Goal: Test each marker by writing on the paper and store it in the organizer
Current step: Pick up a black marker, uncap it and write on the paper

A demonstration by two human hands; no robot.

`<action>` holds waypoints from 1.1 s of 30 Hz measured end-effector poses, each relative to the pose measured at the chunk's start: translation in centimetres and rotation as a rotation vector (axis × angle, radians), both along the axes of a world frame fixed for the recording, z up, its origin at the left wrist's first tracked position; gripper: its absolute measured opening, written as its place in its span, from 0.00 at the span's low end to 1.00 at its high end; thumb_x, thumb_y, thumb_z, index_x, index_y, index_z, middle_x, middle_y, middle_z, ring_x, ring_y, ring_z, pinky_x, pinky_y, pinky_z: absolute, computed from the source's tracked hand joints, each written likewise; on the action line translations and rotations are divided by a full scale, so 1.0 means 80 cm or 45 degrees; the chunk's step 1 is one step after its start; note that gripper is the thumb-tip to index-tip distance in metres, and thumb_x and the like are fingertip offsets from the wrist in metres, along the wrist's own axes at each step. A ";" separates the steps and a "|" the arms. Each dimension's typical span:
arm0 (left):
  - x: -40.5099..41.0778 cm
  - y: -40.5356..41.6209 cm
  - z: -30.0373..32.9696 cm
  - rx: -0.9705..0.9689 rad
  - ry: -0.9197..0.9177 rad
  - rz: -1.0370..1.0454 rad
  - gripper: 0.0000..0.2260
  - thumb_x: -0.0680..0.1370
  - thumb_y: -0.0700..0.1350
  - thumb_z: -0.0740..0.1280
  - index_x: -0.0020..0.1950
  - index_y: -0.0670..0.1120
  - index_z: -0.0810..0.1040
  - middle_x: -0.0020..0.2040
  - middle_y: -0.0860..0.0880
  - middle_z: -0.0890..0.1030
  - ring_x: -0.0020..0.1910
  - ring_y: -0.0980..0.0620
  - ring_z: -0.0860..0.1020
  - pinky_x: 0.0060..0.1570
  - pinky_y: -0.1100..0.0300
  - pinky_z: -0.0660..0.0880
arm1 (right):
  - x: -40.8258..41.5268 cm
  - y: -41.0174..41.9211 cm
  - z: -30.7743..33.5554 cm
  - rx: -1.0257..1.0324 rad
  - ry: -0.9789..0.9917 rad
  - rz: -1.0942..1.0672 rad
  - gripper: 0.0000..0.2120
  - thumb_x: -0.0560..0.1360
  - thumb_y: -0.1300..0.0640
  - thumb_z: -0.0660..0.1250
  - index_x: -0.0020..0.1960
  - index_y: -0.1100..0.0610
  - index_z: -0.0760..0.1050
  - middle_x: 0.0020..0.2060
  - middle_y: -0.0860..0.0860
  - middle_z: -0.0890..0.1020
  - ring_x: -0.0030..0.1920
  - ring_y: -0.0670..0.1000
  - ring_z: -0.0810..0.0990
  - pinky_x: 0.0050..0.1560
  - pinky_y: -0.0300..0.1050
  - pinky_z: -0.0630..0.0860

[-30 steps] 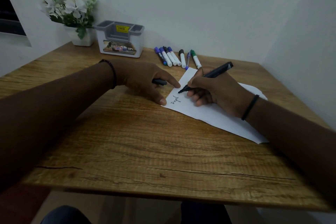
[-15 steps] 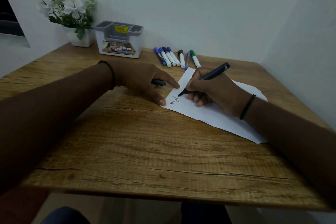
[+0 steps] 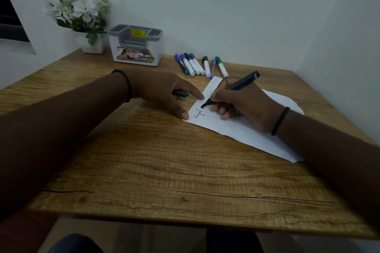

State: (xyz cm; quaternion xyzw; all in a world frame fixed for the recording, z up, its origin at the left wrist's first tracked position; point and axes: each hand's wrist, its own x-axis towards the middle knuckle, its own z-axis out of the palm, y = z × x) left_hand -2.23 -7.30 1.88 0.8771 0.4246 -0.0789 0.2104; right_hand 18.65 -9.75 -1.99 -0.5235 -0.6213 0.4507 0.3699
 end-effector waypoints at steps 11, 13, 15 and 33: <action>-0.001 0.003 -0.003 0.019 -0.036 0.021 0.28 0.75 0.50 0.68 0.74 0.58 0.62 0.56 0.63 0.63 0.53 0.71 0.57 0.57 0.55 0.69 | 0.002 0.000 0.001 -0.010 0.015 -0.040 0.06 0.76 0.65 0.70 0.41 0.61 0.76 0.35 0.61 0.84 0.28 0.49 0.79 0.28 0.39 0.78; -0.002 0.003 -0.003 -0.008 -0.048 0.000 0.29 0.75 0.51 0.69 0.74 0.59 0.62 0.57 0.66 0.70 0.45 0.63 0.50 0.52 0.61 0.69 | 0.001 -0.001 0.001 -0.008 0.014 -0.042 0.07 0.76 0.65 0.70 0.40 0.60 0.76 0.35 0.60 0.84 0.28 0.50 0.79 0.28 0.40 0.78; -0.002 0.003 -0.003 -0.011 -0.051 -0.014 0.28 0.75 0.51 0.69 0.73 0.59 0.63 0.51 0.71 0.68 0.58 0.68 0.64 0.47 0.65 0.68 | 0.000 -0.001 0.001 0.001 0.012 -0.049 0.08 0.76 0.64 0.70 0.39 0.59 0.77 0.35 0.60 0.84 0.29 0.50 0.80 0.28 0.40 0.78; -0.003 0.007 -0.005 0.006 -0.030 -0.032 0.29 0.74 0.52 0.69 0.73 0.60 0.62 0.54 0.68 0.67 0.58 0.61 0.71 0.52 0.60 0.69 | 0.001 0.002 0.000 -0.014 -0.010 -0.070 0.07 0.76 0.62 0.71 0.39 0.58 0.77 0.35 0.60 0.85 0.30 0.51 0.80 0.31 0.42 0.79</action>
